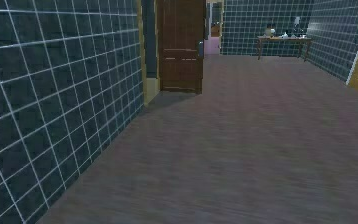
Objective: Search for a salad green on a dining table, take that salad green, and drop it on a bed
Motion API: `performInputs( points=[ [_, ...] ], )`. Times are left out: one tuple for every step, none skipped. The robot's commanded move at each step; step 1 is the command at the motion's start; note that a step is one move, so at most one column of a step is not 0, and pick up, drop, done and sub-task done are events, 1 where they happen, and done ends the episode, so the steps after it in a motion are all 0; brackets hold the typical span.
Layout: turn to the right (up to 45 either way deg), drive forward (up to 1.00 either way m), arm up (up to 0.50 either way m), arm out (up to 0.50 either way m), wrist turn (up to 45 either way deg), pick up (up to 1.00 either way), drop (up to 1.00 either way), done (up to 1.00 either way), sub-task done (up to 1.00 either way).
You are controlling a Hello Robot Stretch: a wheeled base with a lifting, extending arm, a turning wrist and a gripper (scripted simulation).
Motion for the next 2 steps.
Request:
performInputs(
  points=[
    [0.0, 1.0, 0.0, 0.0, 0.0, 0.0, 0.0, 0.0, 0.0],
    [0.0, 1.0, 0.0, 0.0, 0.0, 0.0, 0.0, 0.0, 0.0]
  ],
)
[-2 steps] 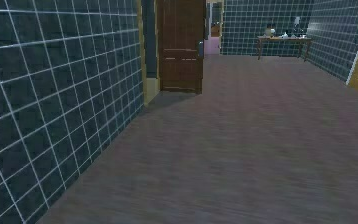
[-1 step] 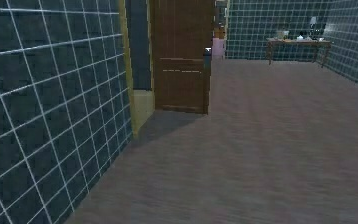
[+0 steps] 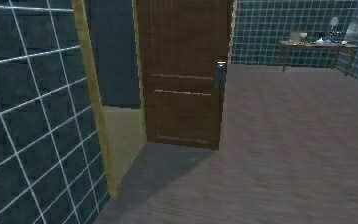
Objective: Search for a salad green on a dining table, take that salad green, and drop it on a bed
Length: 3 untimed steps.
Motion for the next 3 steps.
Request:
performInputs(
  points=[
    [0.0, 1.0, 0.0, 0.0, 0.0, 0.0, 0.0, 0.0, 0.0],
    [0.0, 0.65, 0.0, 0.0, 0.0, 0.0, 0.0, 0.0, 0.0],
    [-42.0, 0.0, 0.0, 0.0, 0.0, 0.0, 0.0, 0.0, 0.0]
  ],
)
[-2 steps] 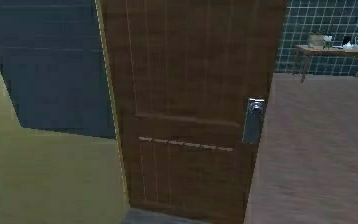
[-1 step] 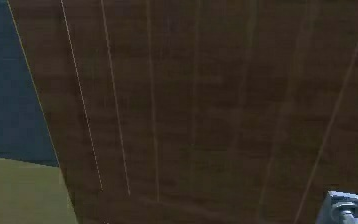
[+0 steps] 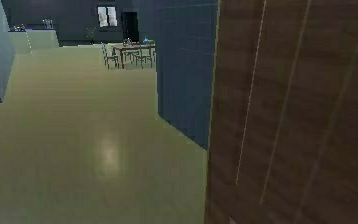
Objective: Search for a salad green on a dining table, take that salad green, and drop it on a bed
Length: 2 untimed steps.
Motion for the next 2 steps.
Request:
performInputs(
  points=[
    [0.0, 0.3, 0.0, 0.0, 0.0, 0.0, 0.0, 0.0, 0.0],
    [-33.0, 0.0, 0.0, 0.0, 0.0, 0.0, 0.0, 0.0, 0.0]
  ],
)
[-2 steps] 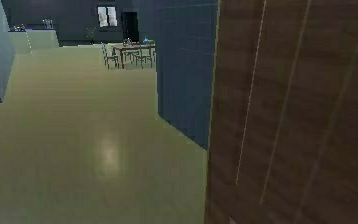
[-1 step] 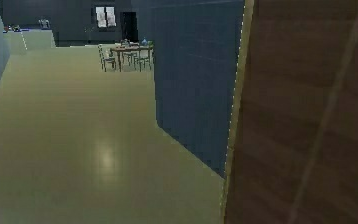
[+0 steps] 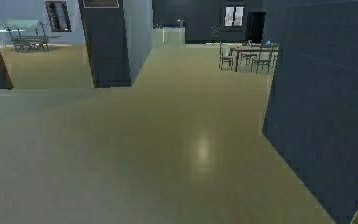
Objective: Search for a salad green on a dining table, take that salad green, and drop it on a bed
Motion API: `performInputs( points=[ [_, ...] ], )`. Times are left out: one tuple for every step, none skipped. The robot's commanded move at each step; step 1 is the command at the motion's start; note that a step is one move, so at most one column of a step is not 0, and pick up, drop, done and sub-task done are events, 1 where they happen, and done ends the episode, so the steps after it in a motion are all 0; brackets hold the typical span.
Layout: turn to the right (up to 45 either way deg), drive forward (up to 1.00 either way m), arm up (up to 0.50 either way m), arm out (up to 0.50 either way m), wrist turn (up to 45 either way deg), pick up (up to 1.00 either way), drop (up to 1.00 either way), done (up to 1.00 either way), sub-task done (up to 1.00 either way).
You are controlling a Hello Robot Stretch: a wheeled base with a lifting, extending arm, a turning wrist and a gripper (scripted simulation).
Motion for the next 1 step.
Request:
performInputs(
  points=[
    [0.0, 0.45, 0.0, 0.0, 0.0, 0.0, 0.0, 0.0, 0.0]
  ],
)
